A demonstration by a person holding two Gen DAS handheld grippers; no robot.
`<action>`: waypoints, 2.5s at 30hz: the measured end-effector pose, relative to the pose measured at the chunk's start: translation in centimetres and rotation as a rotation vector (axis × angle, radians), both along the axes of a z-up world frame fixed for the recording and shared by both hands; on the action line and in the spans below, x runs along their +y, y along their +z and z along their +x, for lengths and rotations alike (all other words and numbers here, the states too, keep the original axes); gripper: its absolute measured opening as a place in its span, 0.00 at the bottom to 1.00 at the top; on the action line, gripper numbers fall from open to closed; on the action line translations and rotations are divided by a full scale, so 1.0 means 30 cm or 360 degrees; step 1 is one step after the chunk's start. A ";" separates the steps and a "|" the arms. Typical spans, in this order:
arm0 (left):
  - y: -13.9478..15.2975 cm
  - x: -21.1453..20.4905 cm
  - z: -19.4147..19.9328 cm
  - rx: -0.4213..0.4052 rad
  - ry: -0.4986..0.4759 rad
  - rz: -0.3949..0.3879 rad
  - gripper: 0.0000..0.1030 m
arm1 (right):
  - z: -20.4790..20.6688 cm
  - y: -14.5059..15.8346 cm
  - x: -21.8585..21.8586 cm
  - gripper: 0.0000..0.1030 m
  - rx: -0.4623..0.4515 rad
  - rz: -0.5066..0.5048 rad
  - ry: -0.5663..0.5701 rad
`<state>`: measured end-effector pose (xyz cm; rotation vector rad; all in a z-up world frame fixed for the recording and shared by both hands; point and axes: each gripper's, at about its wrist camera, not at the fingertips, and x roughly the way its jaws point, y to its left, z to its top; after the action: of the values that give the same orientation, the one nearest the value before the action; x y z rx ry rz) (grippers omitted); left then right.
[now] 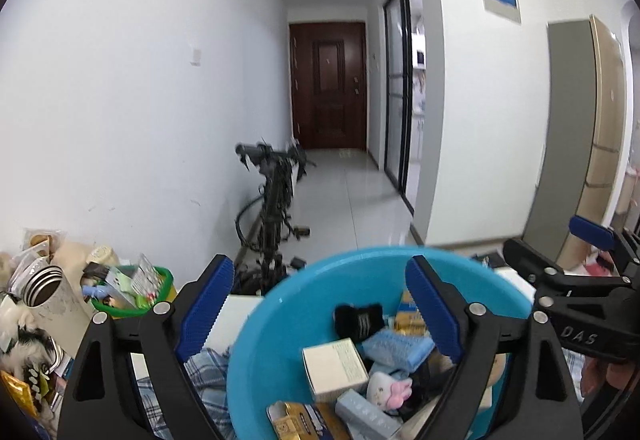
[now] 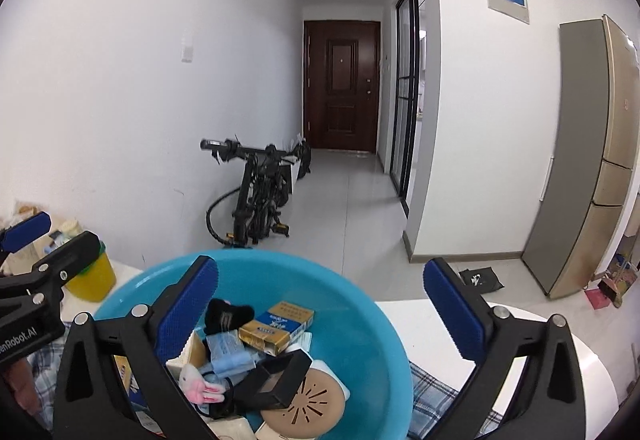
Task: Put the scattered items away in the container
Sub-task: 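Raise both tools out of the basin, then withdraw both tools from the basin toward the items on the checked cloth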
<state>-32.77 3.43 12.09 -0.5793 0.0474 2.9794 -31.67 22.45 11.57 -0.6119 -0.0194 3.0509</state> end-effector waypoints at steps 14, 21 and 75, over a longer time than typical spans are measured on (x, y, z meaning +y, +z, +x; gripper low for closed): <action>0.077 -0.013 0.089 0.0212 0.0018 0.0049 1.00 | 0.105 0.111 0.023 0.99 0.0238 -0.0036 0.0035; 0.114 -0.021 0.140 0.0284 0.0044 0.0053 1.00 | 0.154 0.138 0.057 0.99 0.0321 -0.0079 0.0005; 0.214 -0.043 0.324 0.0513 0.0055 -0.0017 1.00 | 0.324 0.228 0.054 1.00 0.0602 0.0061 -0.0082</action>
<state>-23.05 2.15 18.50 -0.0970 0.0797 3.0754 -21.95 24.06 18.42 -0.0261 -0.0517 3.0515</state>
